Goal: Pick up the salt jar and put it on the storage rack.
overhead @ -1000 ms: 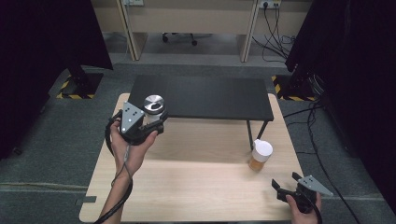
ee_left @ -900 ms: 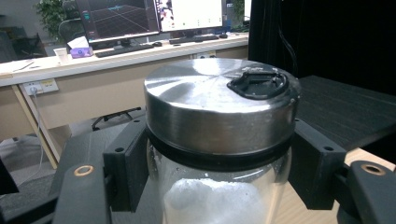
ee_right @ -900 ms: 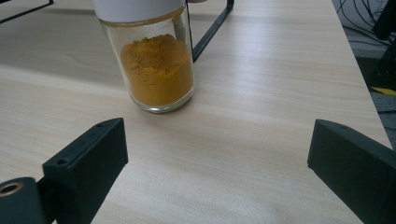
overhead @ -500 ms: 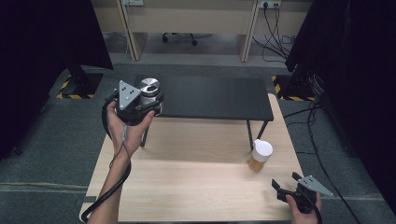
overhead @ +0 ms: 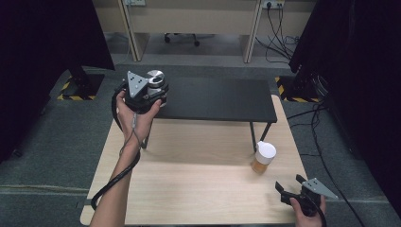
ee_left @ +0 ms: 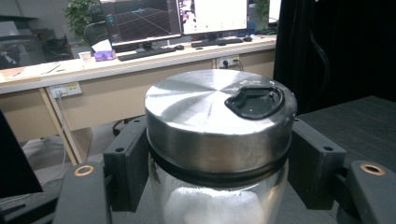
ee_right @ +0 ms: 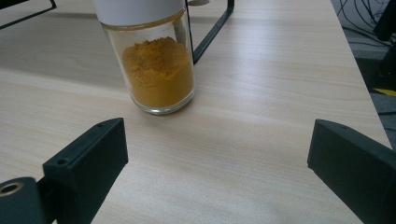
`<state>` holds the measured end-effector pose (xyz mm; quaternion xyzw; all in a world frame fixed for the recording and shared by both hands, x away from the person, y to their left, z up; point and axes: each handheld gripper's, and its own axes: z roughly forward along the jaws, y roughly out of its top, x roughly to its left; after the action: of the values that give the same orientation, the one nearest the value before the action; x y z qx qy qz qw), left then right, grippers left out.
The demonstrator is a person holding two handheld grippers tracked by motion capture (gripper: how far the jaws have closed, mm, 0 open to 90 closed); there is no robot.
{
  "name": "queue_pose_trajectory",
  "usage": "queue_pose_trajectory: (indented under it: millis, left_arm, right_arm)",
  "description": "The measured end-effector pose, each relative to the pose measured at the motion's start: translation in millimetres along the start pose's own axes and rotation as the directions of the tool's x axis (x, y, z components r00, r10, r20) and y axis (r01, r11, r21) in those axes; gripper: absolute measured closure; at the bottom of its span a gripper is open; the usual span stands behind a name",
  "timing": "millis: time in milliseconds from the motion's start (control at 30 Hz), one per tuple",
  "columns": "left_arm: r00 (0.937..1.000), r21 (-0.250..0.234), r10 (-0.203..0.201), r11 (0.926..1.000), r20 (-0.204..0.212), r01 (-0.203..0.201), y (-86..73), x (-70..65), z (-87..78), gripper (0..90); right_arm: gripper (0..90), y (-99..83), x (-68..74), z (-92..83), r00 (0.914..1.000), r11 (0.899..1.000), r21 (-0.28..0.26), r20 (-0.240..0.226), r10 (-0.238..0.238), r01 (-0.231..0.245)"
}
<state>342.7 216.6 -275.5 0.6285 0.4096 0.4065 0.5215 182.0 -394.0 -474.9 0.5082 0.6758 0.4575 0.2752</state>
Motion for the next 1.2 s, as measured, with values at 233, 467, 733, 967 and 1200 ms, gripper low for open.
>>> queue_pose_trajectory:
  millis: [233,467,733,967,1200]
  left_arm:
    - [0.9998,0.023,-0.004,0.9997,-0.018,0.005,1.2,1.5,20.2,31.0]
    - [0.9993,0.037,-0.001,0.9993,-0.037,0.002,0.9,1.4,29.9,31.1]
    - [0.9994,0.035,-0.001,0.9994,-0.036,0.002,-1.2,0.2,32.4,31.2]
    - [0.9994,0.034,-0.002,0.9994,-0.034,0.004,-0.6,0.6,33.3,31.2]
    - [0.9992,0.045,-0.011,0.9989,-0.039,0.013,-4.2,1.3,35.5,31.2]
  right_arm:
    - [5.2,0.0,-0.7,0.0,1.0,1.0,0.0,-0.004,0.001,-0.001]
    - [5.2,0.2,-1.4,0.0,1.0,1.0,0.001,-0.007,-0.001,0.001]
    - [5.2,0.2,-1.3,0.0,1.0,1.0,0.002,-0.007,-0.003,0.003]
    - [5.2,-0.2,-1.4,-0.2,1.0,1.0,-0.001,-0.007,-0.003,0.003]
    - [5.3,0.0,-1.2,-0.1,1.0,1.0,0.0,-0.007,-0.005,0.005]
